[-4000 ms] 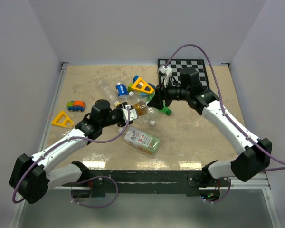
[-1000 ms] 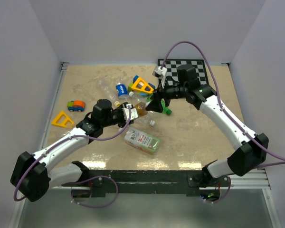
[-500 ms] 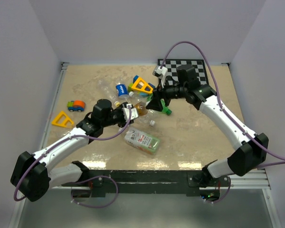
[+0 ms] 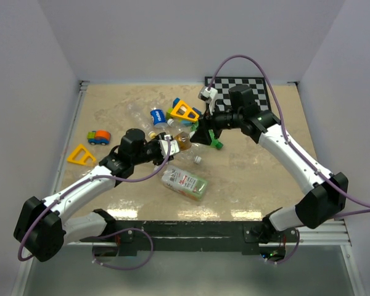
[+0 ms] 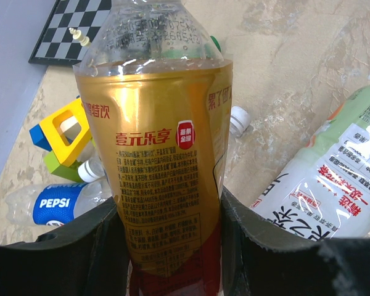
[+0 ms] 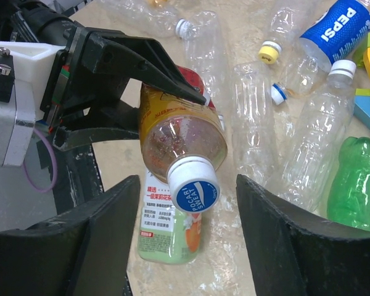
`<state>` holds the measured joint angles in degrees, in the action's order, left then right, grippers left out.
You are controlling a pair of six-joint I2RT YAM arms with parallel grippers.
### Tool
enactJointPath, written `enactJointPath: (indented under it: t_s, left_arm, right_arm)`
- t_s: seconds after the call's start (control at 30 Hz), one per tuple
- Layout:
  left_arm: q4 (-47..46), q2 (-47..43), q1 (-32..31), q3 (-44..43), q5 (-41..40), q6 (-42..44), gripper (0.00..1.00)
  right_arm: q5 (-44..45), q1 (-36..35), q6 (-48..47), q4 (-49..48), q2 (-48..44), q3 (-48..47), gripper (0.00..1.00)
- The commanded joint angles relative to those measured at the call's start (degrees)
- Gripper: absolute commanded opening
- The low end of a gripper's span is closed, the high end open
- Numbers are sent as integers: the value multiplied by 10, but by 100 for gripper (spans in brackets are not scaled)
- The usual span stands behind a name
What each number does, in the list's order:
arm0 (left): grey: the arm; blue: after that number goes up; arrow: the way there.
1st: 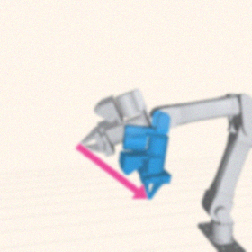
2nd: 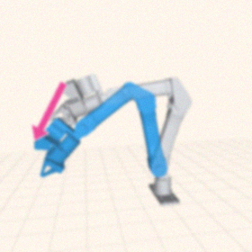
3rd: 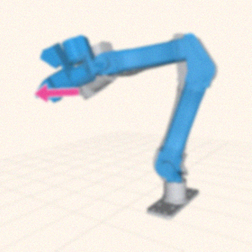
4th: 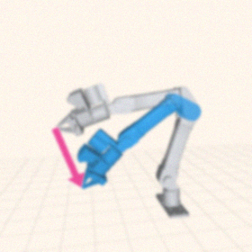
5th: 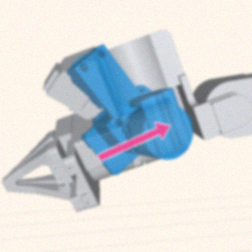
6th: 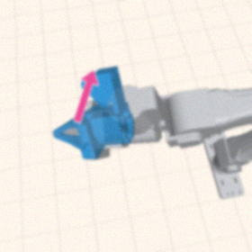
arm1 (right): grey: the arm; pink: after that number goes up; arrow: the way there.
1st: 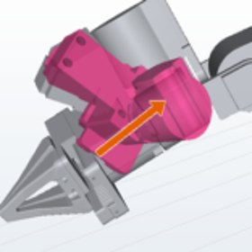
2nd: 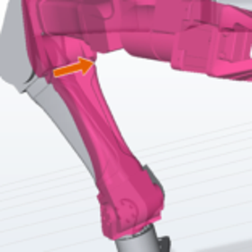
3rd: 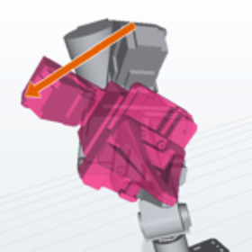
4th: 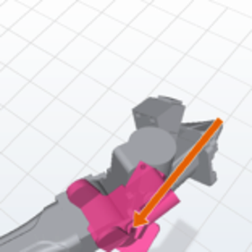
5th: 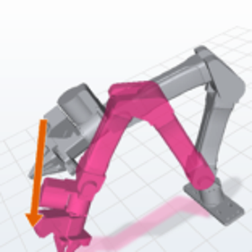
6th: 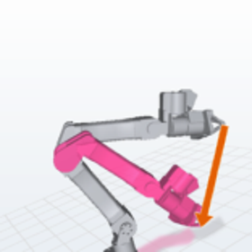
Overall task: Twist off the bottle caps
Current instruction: Unscrew the bottle cap from the plastic bottle.
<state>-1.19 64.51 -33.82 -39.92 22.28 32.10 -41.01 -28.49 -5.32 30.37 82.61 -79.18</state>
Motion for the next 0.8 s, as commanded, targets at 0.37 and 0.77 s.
enactJointPath:
  t_s: [0.37,0.77]
  left_arm:
    - [-26,-4,-2,-17,1,-6,0]
    - [-23,-9,-2,-17,6,-2,0]
  right_arm:
    - [-34,-2,-17,2,5,-7,31]
    - [-79,-2,-329,168,39,-87,0]
